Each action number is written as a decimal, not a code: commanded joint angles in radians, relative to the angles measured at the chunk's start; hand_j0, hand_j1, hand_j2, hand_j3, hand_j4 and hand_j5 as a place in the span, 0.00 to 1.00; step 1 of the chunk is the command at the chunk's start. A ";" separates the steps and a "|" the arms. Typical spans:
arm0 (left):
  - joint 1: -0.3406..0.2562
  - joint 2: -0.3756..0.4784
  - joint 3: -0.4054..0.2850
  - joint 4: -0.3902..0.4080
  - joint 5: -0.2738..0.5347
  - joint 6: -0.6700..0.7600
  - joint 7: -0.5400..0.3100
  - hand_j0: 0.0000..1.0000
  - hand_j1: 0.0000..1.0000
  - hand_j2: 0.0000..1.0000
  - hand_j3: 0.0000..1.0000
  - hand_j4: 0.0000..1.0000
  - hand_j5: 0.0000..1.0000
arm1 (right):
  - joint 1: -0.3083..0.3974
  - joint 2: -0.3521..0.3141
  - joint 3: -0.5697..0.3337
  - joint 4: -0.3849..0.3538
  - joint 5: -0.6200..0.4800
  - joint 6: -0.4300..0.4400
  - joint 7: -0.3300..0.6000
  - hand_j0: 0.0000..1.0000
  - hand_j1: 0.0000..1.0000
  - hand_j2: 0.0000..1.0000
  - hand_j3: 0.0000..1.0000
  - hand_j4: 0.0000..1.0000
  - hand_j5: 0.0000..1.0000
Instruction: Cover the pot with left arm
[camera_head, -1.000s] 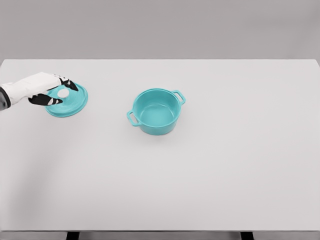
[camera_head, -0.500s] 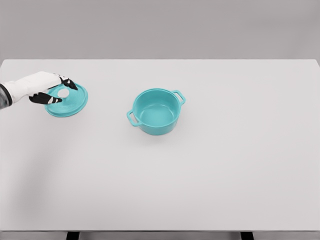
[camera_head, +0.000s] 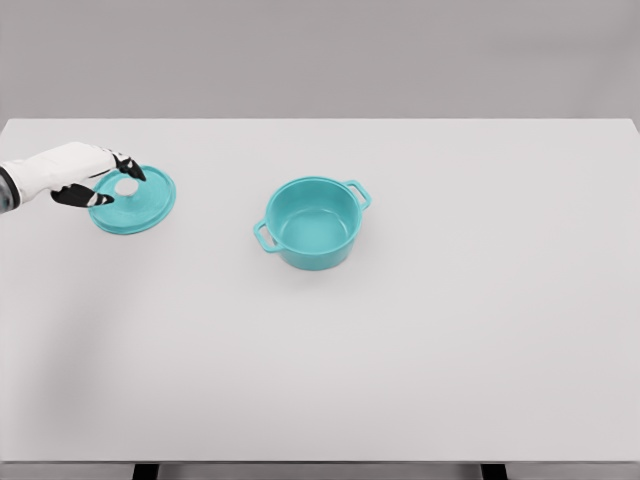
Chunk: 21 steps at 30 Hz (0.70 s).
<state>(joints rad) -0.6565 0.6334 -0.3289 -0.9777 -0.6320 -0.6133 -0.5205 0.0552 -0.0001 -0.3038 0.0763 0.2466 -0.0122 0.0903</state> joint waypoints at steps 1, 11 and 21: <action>-0.002 0.000 0.004 -0.001 -0.008 0.002 0.000 0.68 0.68 0.68 0.68 0.68 0.68 | 0.000 0.000 0.000 0.000 0.000 0.000 0.000 1.00 1.00 1.00 1.00 1.00 1.00; -0.008 -0.012 -0.001 0.007 -0.017 0.002 -0.001 0.72 0.72 0.72 0.72 0.72 0.72 | 0.000 0.000 0.000 0.000 0.000 0.000 0.000 1.00 1.00 1.00 1.00 1.00 1.00; -0.026 -0.037 -0.001 0.048 -0.029 0.002 -0.001 0.72 0.72 0.72 0.72 0.72 0.72 | 0.000 0.000 0.000 0.000 0.000 0.000 0.000 1.00 1.00 1.00 1.00 1.00 1.00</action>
<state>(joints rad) -0.6826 0.6010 -0.3313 -0.9379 -0.6641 -0.6133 -0.5220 0.0552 -0.0001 -0.3038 0.0764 0.2467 -0.0122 0.0903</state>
